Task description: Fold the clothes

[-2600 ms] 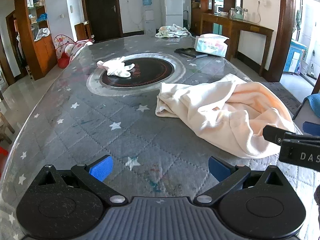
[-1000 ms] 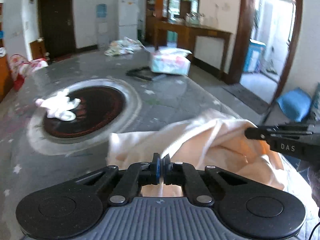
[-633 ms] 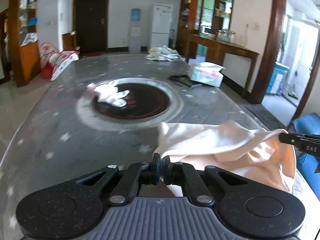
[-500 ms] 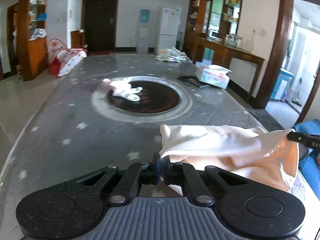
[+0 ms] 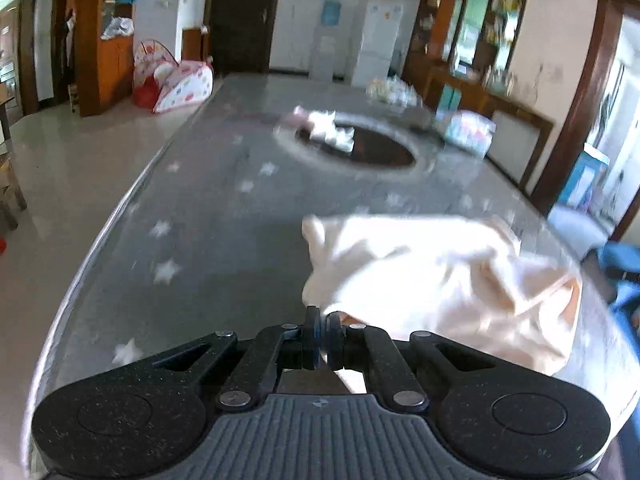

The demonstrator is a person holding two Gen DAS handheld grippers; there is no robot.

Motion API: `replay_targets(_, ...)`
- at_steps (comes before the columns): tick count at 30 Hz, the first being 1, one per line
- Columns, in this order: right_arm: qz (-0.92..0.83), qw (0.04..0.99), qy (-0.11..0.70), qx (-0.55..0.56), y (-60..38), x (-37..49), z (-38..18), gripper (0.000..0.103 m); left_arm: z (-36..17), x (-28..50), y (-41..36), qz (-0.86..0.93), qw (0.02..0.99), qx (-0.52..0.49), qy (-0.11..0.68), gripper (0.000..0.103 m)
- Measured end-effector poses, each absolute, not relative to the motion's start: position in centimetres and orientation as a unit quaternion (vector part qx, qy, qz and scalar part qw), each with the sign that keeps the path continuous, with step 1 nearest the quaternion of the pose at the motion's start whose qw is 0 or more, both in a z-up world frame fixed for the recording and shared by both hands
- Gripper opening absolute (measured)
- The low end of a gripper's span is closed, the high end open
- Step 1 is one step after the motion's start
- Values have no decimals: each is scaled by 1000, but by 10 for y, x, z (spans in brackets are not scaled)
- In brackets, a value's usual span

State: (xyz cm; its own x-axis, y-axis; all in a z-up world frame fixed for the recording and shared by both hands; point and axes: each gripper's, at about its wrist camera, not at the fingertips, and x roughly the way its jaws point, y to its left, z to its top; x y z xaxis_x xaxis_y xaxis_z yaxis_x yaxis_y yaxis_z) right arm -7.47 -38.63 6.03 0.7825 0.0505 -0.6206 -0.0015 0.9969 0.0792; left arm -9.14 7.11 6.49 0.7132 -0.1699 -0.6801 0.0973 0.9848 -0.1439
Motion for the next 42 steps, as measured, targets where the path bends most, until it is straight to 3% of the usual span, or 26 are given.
replay_targets(3,50,942,332,17,-369,-79,62,9,57,-96,80,-67,918,-46,389,10)
replay_targets(5,78,940,331,6,-354,-79,64,15,55,-100,81,-72,917,-38,390,23)
replay_targets(7,107,938,331,-6,-337,-76,64,32,57,-106,80,-76,921,-22,381,44)
replay_targets(8,126,935,331,-17,-324,-73,63,33,59,-108,79,-76,923,-15,377,49)
replay_targets(11,176,924,338,-41,-290,-64,55,38,62,-111,81,-75,927,-8,367,54)
replay_targets(12,189,919,343,-49,-279,-60,51,44,63,-111,82,-73,928,-10,366,58)
replay_targets(16,227,901,361,-74,-245,-47,35,47,63,-103,82,-65,928,-15,367,63)
replay_targets(20,229,891,379,-96,-225,-37,17,46,61,-95,78,-66,927,-27,368,66)
replay_targets(21,226,893,374,-103,-224,-38,16,41,61,-93,77,-67,927,-28,368,69)
replay_targets(22,223,895,370,-108,-224,-39,15,29,60,-90,75,-67,927,-29,368,71)
replay_targets(25,198,906,362,-101,-239,-40,21,10,59,-83,69,-70,927,-30,368,71)
replay_targets(27,174,915,352,-98,-253,-42,26,5,59,-77,65,-74,926,-31,368,71)
replay_targets(35,41,938,332,-95,-325,-47,46,3,58,-48,53,-78,929,-26,361,71)
replay_targets(42,56,940,334,-36,-347,-34,62,11,56,-10,47,-67,931,-25,358,71)
